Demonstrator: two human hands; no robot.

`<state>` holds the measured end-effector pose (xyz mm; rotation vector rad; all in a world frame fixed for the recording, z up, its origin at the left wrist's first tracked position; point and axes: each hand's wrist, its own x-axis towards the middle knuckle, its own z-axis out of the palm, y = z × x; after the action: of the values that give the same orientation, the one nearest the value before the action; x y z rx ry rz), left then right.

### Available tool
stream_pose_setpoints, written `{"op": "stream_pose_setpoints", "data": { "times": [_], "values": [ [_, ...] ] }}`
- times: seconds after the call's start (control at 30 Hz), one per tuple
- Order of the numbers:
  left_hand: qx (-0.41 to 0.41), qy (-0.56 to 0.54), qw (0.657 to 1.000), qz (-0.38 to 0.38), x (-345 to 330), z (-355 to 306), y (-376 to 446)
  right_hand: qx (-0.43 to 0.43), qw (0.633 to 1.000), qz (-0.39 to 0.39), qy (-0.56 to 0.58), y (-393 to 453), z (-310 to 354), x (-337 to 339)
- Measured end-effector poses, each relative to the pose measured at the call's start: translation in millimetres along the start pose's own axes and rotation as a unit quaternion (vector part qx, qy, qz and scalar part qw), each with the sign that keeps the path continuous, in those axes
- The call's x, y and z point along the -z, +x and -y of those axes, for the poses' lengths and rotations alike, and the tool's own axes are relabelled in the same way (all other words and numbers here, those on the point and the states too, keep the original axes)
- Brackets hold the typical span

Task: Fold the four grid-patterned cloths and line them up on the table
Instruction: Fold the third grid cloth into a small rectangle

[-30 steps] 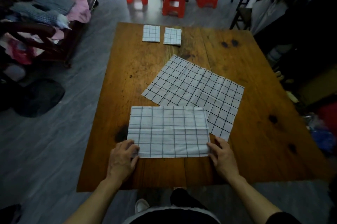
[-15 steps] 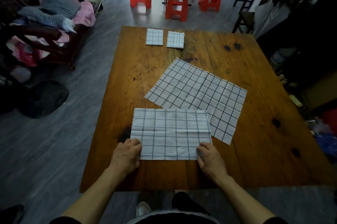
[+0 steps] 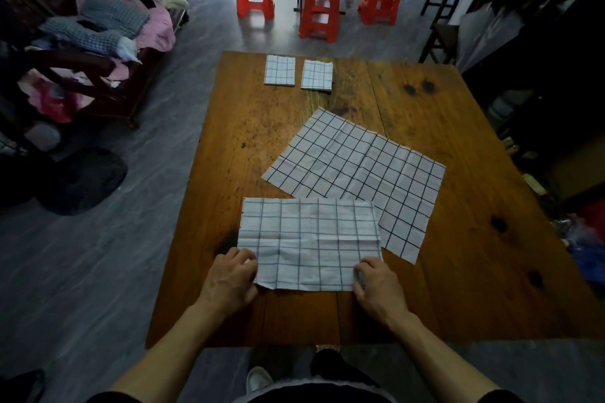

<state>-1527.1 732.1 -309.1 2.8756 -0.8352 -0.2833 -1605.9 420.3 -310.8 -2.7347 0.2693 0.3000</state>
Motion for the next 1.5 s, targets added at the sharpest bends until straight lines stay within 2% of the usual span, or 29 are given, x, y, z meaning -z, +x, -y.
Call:
{"op": "stream_pose_setpoints", "data": {
  "times": [0.1, 0.23, 0.33, 0.6, 0.7, 0.8, 0.9, 0.97, 1.13, 1.23, 1.4, 1.5],
  "values": [
    [-0.020, -0.026, 0.998, -0.045, 11.7, -4.7, 7.5, 0.026, 0.999, -0.008, 0.024, 4.4, 21.1, 6.8],
    [-0.046, -0.072, 0.991, -0.107, 33.9, -19.3, 18.9, 0.126, 0.991, 0.015, 0.033, 8.9, 65.6, 20.0],
    [-0.072, -0.107, 0.980, -0.152, 50.7, -32.4, 25.7, 0.181, 0.983, -0.003, 0.027, 10.2, 93.6, 25.9],
    [-0.137, -0.173, 0.953, -0.206, 88.9, -52.7, 38.2, 0.203, 0.971, -0.089, 0.089, 21.1, 102.9, 45.5],
    [-0.098, -0.162, 0.969, -0.161, 97.9, -41.3, 39.1, 0.210, 0.962, -0.110, 0.133, 25.0, 90.5, 60.6],
    [0.001, -0.115, 0.989, -0.098, 102.5, -23.4, 42.1, 0.225, 0.949, -0.122, 0.183, 23.6, 79.6, 83.1],
    [0.062, -0.125, 0.987, -0.073, 106.9, -13.7, 44.1, 0.223, 0.940, -0.143, 0.215, 19.5, 71.1, 102.6],
    [0.060, -0.162, 0.981, -0.088, 111.7, -11.5, 43.7, 0.217, 0.934, -0.165, 0.233, 16.4, 66.4, 112.9],
    [-0.027, -0.291, 0.950, -0.109, 136.6, -16.9, 41.1, 0.191, 0.931, -0.204, 0.236, 2.9, 59.4, 131.1],
    [-0.039, -0.313, 0.934, -0.168, 149.0, -23.8, 39.1, 0.166, 0.942, -0.222, 0.189, -1.7, 46.9, 133.8],
    [-0.076, -0.350, 0.916, -0.182, 174.2, -38.8, 21.8, 0.133, 0.946, -0.244, 0.165, -21.0, 42.8, 150.0],
    [-0.123, -0.412, 0.873, -0.230, 204.3, -55.5, -2.4, 0.154, 0.929, -0.276, 0.190, -34.5, 42.1, 165.6]
  ]
}}
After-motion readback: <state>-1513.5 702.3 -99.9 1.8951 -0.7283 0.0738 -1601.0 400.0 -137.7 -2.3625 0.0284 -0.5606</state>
